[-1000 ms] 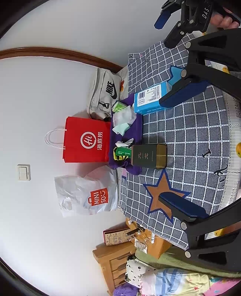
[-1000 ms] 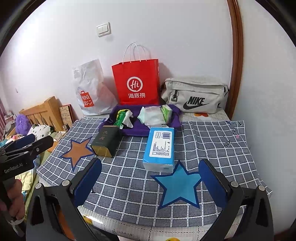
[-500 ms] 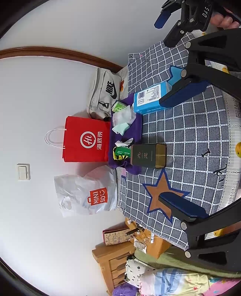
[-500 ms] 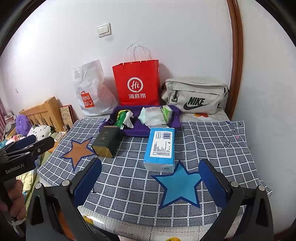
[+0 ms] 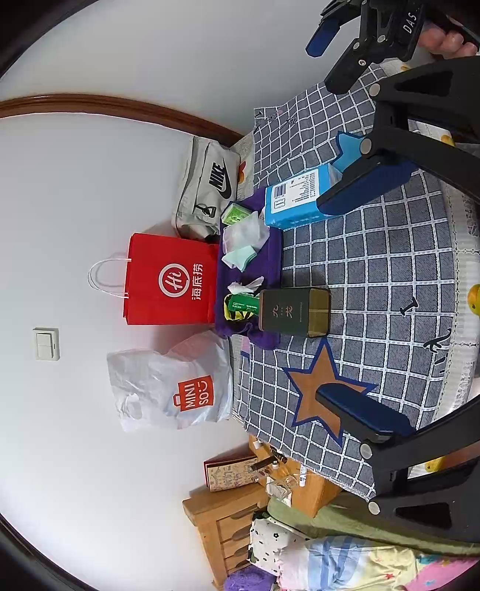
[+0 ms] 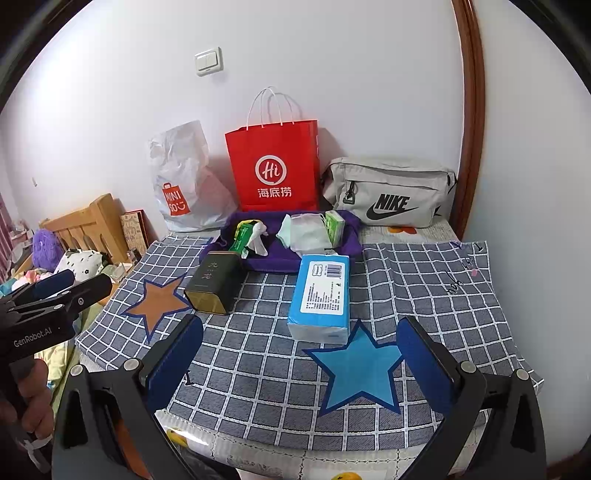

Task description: Organize soft objects

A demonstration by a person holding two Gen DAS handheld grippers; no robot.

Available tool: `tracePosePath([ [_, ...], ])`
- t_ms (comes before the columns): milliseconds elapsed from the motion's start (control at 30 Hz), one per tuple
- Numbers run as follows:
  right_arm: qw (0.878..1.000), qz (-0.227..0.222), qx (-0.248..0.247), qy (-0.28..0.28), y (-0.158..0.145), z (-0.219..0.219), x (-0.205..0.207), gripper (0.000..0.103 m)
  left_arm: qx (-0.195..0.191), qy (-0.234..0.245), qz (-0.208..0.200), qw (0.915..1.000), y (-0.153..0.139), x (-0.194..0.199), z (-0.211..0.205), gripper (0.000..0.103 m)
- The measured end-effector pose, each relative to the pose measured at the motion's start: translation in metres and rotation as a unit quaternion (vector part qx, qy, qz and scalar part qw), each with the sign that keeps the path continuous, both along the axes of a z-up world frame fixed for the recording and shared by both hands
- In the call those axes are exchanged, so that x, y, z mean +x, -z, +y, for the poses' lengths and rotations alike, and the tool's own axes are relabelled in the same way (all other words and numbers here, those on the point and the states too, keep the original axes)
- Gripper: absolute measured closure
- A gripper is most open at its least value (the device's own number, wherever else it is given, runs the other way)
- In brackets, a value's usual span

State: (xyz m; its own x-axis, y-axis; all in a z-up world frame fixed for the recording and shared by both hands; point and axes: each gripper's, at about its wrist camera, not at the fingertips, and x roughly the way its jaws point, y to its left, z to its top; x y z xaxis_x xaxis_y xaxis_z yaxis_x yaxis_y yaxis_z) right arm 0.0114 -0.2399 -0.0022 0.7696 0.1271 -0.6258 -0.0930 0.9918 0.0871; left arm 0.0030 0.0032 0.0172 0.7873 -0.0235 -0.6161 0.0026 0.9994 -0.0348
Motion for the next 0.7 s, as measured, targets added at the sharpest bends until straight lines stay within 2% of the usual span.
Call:
tracePosePath([
  [700, 1.000, -0.001, 0.000, -0.001, -0.0016, 0.0006, -0.0002, 0.000, 0.000, 0.001, 0.000, 1.0000, 0.0006, -0.0001, 0.0001, 0.011],
])
